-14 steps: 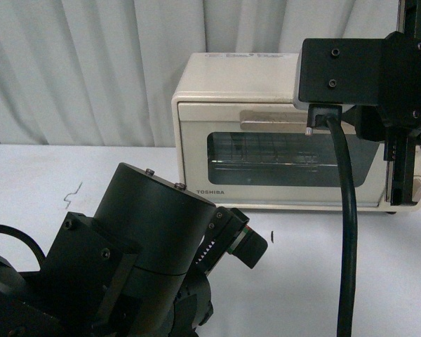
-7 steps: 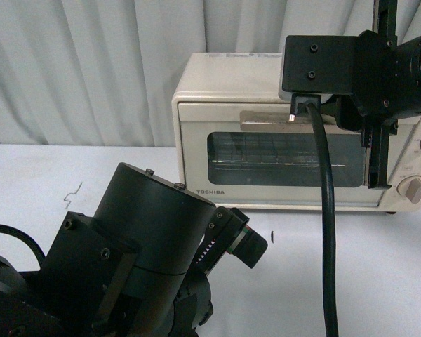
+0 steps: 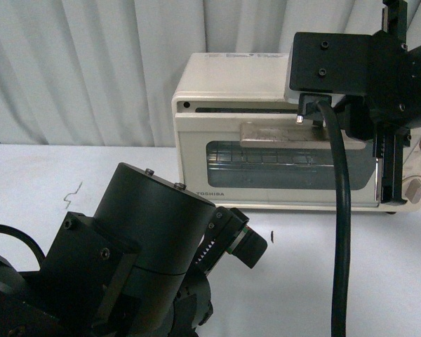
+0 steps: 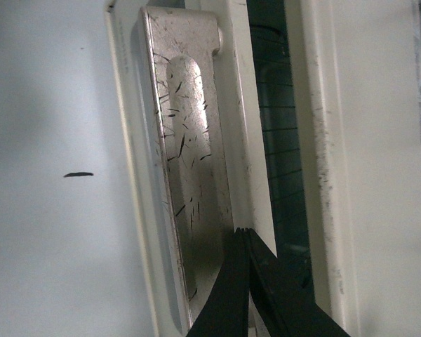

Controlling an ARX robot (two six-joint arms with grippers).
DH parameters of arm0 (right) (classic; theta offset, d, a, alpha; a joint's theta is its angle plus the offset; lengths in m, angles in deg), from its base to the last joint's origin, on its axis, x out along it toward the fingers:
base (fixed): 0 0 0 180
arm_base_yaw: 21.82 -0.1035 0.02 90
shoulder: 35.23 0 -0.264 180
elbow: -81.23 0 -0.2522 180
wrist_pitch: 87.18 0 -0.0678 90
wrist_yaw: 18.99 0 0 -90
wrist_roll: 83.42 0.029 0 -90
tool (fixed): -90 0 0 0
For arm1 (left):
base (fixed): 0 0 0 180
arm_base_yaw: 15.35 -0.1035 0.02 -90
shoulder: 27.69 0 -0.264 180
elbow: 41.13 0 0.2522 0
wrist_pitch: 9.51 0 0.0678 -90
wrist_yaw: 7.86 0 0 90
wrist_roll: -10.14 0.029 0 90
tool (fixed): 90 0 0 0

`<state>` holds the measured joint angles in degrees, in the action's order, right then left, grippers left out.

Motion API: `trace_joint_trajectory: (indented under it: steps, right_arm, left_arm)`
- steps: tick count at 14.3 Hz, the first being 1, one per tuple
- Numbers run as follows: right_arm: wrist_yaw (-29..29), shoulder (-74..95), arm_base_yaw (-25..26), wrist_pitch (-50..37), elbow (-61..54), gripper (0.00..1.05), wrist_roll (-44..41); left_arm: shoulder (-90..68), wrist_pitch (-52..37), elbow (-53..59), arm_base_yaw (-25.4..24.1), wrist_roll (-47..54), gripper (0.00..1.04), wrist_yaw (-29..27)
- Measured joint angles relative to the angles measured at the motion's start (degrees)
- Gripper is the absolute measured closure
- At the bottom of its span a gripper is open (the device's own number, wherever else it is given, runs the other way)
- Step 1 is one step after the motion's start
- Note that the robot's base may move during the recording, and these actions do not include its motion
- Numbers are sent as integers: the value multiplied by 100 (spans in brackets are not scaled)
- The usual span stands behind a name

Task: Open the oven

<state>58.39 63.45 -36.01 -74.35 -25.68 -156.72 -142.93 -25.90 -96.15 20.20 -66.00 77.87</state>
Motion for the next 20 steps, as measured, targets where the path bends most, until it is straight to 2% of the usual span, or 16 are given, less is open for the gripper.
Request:
trace_joint_trajectory:
  steps: [8, 13, 15, 16, 17, 19, 20]
  right_arm:
    - [-400, -343, -13, 1578, -348, 103, 109]
    - [-216, -422, -37, 2000, -396, 103, 109]
    - [-295, -702, 81, 2249, -48, 103, 111]
    - [-485, -1119, 302, 2422, 531, 71, 101]
    - [-505, -1233, 332, 2328, 557, 55, 59]
    - [-518, -1257, 332, 2343, 560, 30, 35]
    - [-518, -1257, 332, 2343, 557, 21, 33]
  left_arm:
    - [0, 4, 0, 0, 0, 7, 0]
    - [0, 4, 0, 0, 4, 7, -2]
    - [0, 0, 0, 0, 2, 7, 0]
    - [0, 4, 0, 0, 9, 7, -4]
    - [0, 4, 0, 0, 9, 7, -4]
    - [0, 4, 0, 0, 9, 7, -2]
    - [0, 4, 0, 0, 9, 7, -4]
